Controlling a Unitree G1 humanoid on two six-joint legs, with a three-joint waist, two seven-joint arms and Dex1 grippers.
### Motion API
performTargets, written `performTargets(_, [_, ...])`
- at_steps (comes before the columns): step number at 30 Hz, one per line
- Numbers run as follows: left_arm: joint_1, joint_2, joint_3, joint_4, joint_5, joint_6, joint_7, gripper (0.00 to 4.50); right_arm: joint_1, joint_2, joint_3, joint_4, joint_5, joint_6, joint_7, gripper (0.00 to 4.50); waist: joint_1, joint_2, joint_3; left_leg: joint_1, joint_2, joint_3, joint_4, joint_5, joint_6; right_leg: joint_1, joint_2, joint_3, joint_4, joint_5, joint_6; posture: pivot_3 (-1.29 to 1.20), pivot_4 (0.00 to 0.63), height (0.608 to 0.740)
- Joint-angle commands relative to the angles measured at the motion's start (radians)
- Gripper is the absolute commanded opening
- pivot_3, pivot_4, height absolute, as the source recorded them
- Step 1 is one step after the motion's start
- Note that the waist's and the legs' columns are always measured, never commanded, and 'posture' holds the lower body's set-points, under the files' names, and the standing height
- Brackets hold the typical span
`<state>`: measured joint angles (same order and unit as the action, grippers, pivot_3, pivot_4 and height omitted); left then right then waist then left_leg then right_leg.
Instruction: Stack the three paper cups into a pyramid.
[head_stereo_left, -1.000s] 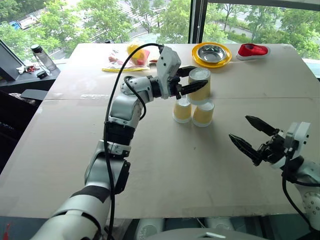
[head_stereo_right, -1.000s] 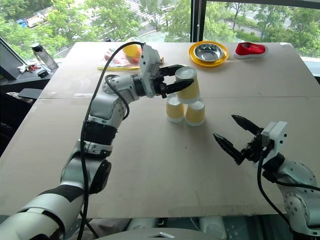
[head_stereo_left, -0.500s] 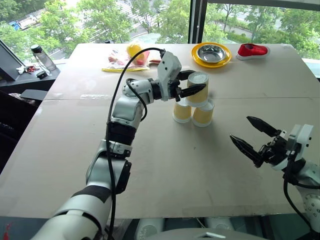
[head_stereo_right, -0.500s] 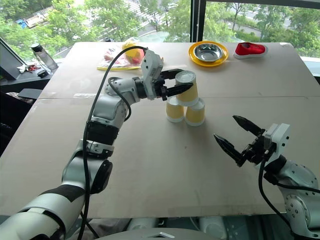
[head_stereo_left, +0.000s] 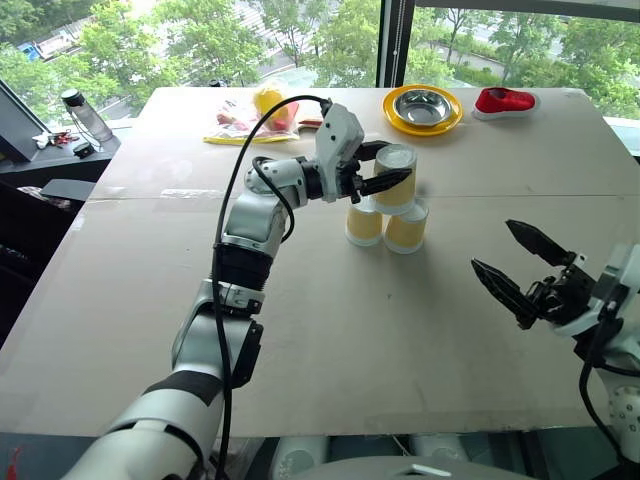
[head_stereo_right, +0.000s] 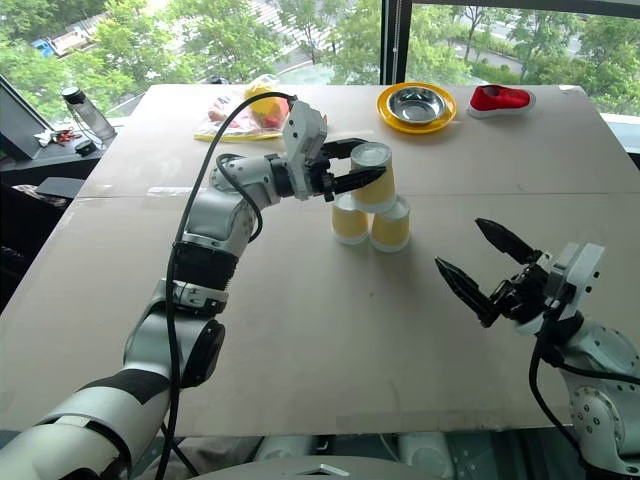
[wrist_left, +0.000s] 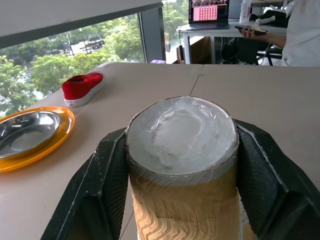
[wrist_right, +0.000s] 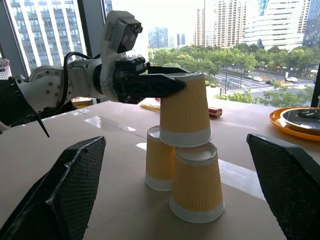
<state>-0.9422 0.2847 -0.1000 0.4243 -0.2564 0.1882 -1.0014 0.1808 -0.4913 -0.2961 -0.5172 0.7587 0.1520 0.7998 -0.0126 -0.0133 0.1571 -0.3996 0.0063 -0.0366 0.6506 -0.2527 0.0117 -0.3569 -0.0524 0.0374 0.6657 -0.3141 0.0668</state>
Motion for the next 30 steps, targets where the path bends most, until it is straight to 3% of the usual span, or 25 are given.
performTargets(1, [-0.021,0.008,0.001,-0.036,0.008,-0.010,-0.001,2.43,0.006,-0.014,-0.044,-0.059,0.031,-0.008,-0.004,4.50,0.000,0.000,0.000,0.000,0.000,0.000,0.000,0.000,0.000,0.000,0.000,0.000,0.000,0.000,0.000,0.00,0.150,0.740])
performTargets(3, [-0.022,0.009,0.002,-0.034,0.009,-0.011,0.001,2.43,0.006,-0.017,-0.045,-0.065,0.033,-0.003,-0.010,4.50,0.000,0.000,0.000,0.000,0.000,0.000,0.000,0.000,0.000,0.000,0.000,0.000,0.000,0.000,0.000,0.00,0.150,0.740])
performTargets(4, [-0.022,0.008,0.004,-0.035,0.008,-0.010,0.003,3.43,0.003,-0.020,-0.046,-0.070,0.036,0.001,-0.016,4.50,0.000,0.000,0.000,0.000,0.000,0.000,0.000,0.000,0.000,0.000,0.000,0.000,0.000,0.000,0.000,0.00,0.150,0.740])
performTargets(7, [-0.022,0.008,0.007,-0.048,0.009,-0.008,0.010,4.43,-0.009,-0.027,-0.044,-0.083,0.042,0.016,-0.034,4.50,0.000,0.000,0.000,0.000,0.000,0.000,0.000,0.000,0.000,0.000,0.000,0.000,0.000,0.000,0.000,0.00,0.150,0.740])
performTargets(20, [-0.001,0.037,0.066,-0.350,-0.064,0.084,0.074,4.43,0.038,-0.054,-0.099,-0.101,0.084,0.031,-0.017,4.50,0.001,0.000,0.000,0.000,0.001,0.000,0.000,0.000,0.000,0.000,0.000,0.000,0.000,0.000,0.000,0.00,0.150,0.740])
performTargets(23, [-0.011,0.049,0.143,-0.462,-0.163,0.205,0.141,4.43,0.093,-0.056,-0.122,-0.083,0.090,0.031,0.017,4.50,0.001,0.000,0.000,0.000,0.001,0.000,0.000,0.000,0.000,0.000,0.000,0.001,0.000,0.000,0.000,0.00,0.150,0.740])
performTargets(27, [0.183,0.199,0.202,-0.650,-0.260,0.416,0.133,4.43,0.180,-0.068,-0.140,-0.024,0.057,0.003,0.111,4.50,-0.010,0.005,-0.003,0.002,0.003,0.002,-0.001,-0.001,0.002,0.000,0.000,0.003,0.000,0.000,0.000,0.00,0.150,0.740])
performTargets(30, [0.520,0.326,0.258,-0.836,-0.297,0.496,0.113,4.43,0.219,-0.075,-0.134,0.037,0.007,-0.033,0.177,4.50,-0.027,0.007,-0.004,0.004,0.004,0.002,-0.003,-0.001,0.002,0.000,0.001,0.005,0.001,0.000,0.000,0.00,0.150,0.740])
